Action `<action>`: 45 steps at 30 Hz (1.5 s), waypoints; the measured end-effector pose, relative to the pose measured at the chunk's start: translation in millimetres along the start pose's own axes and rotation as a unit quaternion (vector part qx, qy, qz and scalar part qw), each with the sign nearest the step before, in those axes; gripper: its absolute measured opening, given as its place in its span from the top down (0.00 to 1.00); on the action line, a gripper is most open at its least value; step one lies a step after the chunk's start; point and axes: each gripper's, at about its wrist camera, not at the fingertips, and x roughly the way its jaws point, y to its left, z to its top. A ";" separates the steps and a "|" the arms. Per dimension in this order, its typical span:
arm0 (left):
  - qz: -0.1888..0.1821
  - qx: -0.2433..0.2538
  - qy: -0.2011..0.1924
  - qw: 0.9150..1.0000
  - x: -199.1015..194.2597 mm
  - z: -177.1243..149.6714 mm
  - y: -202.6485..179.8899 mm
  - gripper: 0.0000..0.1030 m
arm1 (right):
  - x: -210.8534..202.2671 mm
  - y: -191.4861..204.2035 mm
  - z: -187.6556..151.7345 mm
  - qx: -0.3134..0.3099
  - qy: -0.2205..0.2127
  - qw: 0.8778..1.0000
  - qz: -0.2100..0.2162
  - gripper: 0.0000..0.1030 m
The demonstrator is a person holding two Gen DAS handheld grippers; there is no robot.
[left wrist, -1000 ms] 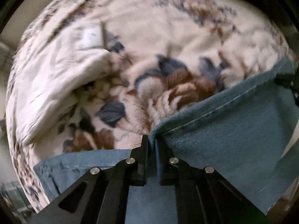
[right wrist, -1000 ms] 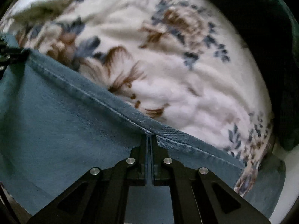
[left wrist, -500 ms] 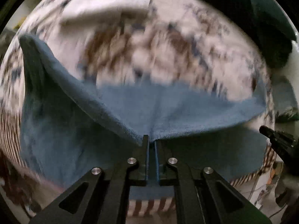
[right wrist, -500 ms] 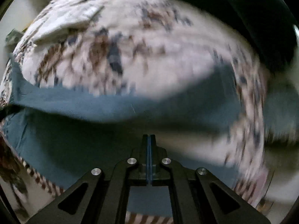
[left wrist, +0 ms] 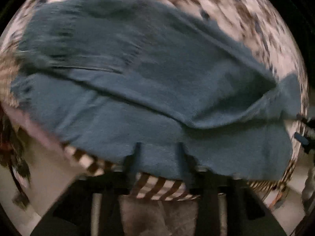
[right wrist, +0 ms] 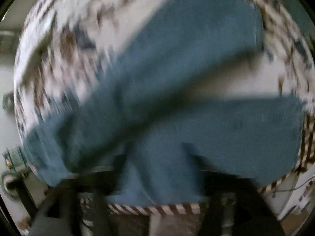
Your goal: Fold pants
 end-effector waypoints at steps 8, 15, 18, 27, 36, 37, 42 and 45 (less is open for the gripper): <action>0.090 0.022 -0.099 0.991 -11.3 56.9 -42.1 0.21 | 27.9 40.8 135.9 0.038 -0.005 0.994 -0.106 0.14; 0.078 0.069 -0.120 0.987 -21.2 92.1 -93.6 0.21 | 33.2 11.5 130.3 0.110 -0.005 0.985 -0.134 0.94; 0.066 0.083 -0.118 0.987 -26.3 79.4 -101.8 0.21 | -16.3 -22.8 69.7 0.127 -0.045 0.987 -0.083 0.94; 0.045 0.136 -0.033 0.989 15.5 33.9 -133.9 0.21 | -35.3 -184.0 -98.8 0.270 -0.034 0.962 0.012 0.94; 0.066 0.189 -0.020 0.980 34.8 22.5 -159.2 0.21 | 4.7 -247.2 -139.0 0.359 -0.077 0.914 0.174 0.77; 0.068 0.191 -0.021 0.979 35.8 22.2 -160.9 0.21 | 6.3 -252.4 -142.1 0.370 -0.084 0.909 0.173 0.79; 0.058 0.167 -0.023 0.984 24.7 17.9 -153.9 0.21 | -19.3 -262.1 -150.4 0.380 -0.100 0.911 0.127 0.96; 0.055 0.149 -0.029 0.987 14.4 15.7 -139.8 0.21 | -38.2 -242.5 -143.1 0.293 -0.096 0.951 0.024 0.96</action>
